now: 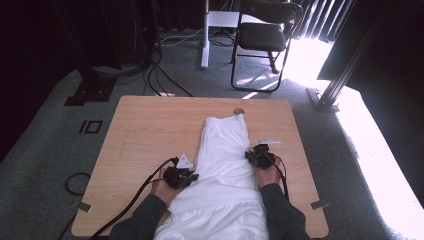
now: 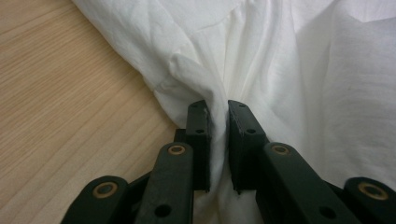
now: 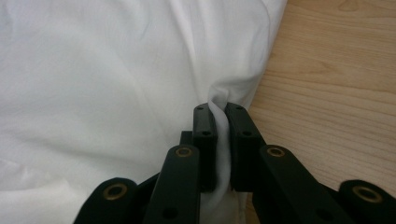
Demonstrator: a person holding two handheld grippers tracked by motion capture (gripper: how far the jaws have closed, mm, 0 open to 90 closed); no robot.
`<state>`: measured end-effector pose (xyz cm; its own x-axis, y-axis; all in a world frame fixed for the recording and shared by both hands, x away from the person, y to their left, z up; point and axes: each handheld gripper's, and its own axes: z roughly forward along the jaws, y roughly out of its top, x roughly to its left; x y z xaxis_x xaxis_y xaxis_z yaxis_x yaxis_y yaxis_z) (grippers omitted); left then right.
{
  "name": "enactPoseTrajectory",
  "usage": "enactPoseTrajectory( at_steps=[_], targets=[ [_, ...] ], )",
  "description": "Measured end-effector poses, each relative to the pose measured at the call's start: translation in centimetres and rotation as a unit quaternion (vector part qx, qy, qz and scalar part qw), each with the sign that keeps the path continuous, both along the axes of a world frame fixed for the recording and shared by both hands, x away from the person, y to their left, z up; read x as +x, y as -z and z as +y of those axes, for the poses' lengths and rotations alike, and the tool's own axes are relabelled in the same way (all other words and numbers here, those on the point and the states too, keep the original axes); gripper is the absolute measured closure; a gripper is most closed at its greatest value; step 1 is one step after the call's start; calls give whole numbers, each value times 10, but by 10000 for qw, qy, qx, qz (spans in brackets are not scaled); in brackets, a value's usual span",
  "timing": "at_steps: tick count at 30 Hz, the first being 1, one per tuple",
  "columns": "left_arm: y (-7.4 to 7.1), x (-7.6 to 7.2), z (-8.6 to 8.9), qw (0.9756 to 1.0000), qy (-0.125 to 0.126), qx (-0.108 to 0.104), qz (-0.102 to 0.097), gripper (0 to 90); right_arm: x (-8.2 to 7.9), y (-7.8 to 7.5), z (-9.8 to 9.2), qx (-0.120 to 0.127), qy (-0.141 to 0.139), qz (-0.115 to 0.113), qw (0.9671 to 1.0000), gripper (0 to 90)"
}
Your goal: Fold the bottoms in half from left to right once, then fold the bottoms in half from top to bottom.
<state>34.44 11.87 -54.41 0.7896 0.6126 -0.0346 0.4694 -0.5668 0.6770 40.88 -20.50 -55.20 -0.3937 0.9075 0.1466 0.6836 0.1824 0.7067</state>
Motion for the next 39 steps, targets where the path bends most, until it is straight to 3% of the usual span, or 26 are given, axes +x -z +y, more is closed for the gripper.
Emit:
enactPoseTrajectory(
  at_steps=[3,7,9,10,12,14,17,21,23,27,29,31,33,36,38,39],
  targets=[
    [0,2,1,10000,-14,-43,55,779,0,0,0,-18,-13,-3,10000,837],
    [-2,4,0,10000,37,50,53,772,1,0,-1,10,-12,18,10000,837],
    [-5,6,0,9999,-37,70,-87,650,1,0,-1,14,-23,23,10000,831],
    [-9,10,2,9999,-97,-24,-132,578,1,0,-1,50,-22,45,10000,817],
    [-13,13,4,9996,-159,-137,-186,523,2,-1,-1,101,-21,70,9999,797],
    [-28,25,9,9979,-307,-481,-299,496,3,-1,-1,132,-36,114,9998,736],
    [-41,44,10,9952,-493,-720,-446,464,6,-3,0,119,-99,160,9998,618],
    [-47,69,7,9911,-691,-1018,-518,452,10,-13,-3,216,-57,-44,9997,510],
    [-47,79,3,9907,-761,-977,-571,452,14,-22,-5,239,-63,-170,9996,513],
    [-41,101,-9,9911,-857,-875,-524,456,29,-41,-1,202,-235,-478,9984,619],
    [-39,108,-15,9914,-868,-840,-497,458,43,-46,7,123,-421,-517,9977,661],
    [-38,114,-22,9914,-870,-807,-556,458,55,-47,14,-7,-435,-522,9977,653],
    [-37,120,-25,9903,-977,-894,-428,459,69,-44,18,26,-299,-390,9988,597],
    [-40,126,-35,9928,-893,-658,-459,459,88,-37,24,-48,-87,5,10000,522],
    [-44,129,-43,9930,-873,-501,-620,457,97,-31,25,-131,19,165,9998,504],
    [-46,134,-47,9940,-845,-451,-523,453,100,-29,25,-62,40,294,9995,502]
  ],
)
